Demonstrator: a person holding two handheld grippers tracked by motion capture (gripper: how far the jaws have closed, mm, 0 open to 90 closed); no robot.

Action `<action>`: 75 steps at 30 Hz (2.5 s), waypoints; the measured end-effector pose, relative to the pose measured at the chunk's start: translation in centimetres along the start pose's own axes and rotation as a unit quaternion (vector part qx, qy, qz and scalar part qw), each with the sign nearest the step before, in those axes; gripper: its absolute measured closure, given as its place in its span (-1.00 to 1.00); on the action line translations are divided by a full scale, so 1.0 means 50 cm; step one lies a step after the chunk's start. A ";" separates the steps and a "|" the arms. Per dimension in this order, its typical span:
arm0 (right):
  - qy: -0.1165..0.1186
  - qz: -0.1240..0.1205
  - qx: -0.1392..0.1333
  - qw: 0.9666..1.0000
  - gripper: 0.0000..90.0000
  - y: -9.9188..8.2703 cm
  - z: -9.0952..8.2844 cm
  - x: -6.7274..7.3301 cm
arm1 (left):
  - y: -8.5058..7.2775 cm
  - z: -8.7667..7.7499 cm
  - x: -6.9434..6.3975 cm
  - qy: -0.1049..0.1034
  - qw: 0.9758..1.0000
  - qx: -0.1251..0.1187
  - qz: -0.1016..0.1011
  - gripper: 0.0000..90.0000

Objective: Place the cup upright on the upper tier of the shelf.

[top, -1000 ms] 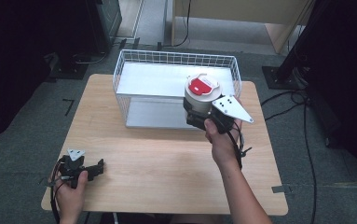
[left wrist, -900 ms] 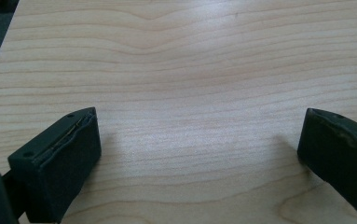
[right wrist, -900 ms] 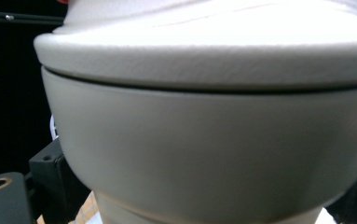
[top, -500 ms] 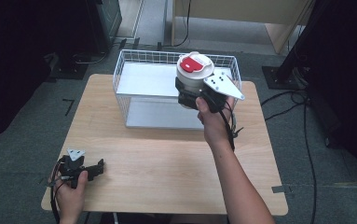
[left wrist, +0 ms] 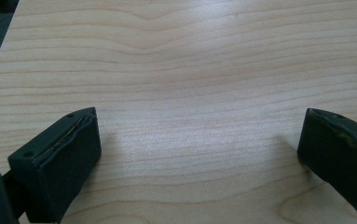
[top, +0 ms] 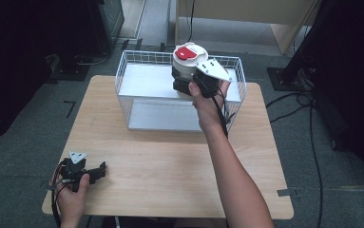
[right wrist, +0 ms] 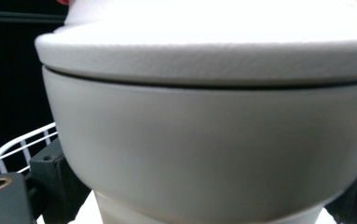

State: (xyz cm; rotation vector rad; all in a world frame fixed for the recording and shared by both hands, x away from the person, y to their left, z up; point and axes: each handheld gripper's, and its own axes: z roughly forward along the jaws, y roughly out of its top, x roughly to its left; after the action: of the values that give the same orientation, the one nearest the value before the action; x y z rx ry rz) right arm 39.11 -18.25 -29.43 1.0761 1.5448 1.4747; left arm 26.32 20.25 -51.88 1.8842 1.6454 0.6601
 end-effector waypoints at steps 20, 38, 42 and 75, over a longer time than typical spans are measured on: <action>-0.045 -0.004 0.020 0.999 -0.83 -0.018 0.091 -0.033 | 0.000 0.000 0.000 0.000 1.000 -0.001 -0.001 -1.00; -0.046 0.004 0.044 0.998 -0.84 -0.018 0.083 -0.040 | 0.000 0.000 -0.001 -0.002 1.000 -0.001 0.004 -1.00; -0.029 0.000 0.052 0.998 -0.96 -0.021 0.076 -0.045 | 0.000 0.001 -0.002 -0.003 1.000 0.000 0.004 -1.00; -0.012 -0.002 0.074 0.997 -1.00 -0.115 -0.062 -0.074 | 0.001 0.000 -0.001 -0.002 1.000 0.000 0.006 -1.00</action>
State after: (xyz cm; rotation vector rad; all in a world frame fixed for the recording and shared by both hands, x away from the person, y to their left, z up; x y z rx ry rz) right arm 37.19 -22.83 -35.06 1.1701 1.6584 1.3575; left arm 26.35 20.19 -51.87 1.8966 1.6324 0.6613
